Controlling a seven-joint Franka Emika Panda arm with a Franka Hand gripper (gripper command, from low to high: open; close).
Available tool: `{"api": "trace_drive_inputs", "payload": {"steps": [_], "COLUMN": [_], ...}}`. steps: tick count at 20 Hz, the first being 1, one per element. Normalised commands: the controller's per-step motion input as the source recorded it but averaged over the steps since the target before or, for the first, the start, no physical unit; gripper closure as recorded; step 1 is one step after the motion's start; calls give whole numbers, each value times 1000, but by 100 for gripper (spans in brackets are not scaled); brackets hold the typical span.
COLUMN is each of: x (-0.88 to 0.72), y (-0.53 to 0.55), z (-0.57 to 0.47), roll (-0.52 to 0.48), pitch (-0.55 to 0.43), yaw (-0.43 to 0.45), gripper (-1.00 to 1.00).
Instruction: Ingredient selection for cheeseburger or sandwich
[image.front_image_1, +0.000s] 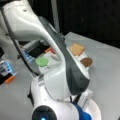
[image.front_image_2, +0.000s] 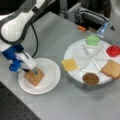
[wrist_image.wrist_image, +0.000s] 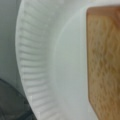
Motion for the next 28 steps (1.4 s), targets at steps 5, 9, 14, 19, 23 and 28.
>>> {"api": "trace_drive_inputs", "payload": {"steps": [5,9,14,19,23,28], "x": [-124,-167,-195,-305,-476,-703], "y": [168,-58,-65,165,521,729], "z": [303,227,188,381,428,287], "roll": [-455,-365,-256,-401,-595,-545], "pitch": [55,42,79,28,-69,-86], "yaw": [2,94,75,-84,-246,-275], "gripper": [-100,-100,-100,-100,-100,-100]}}
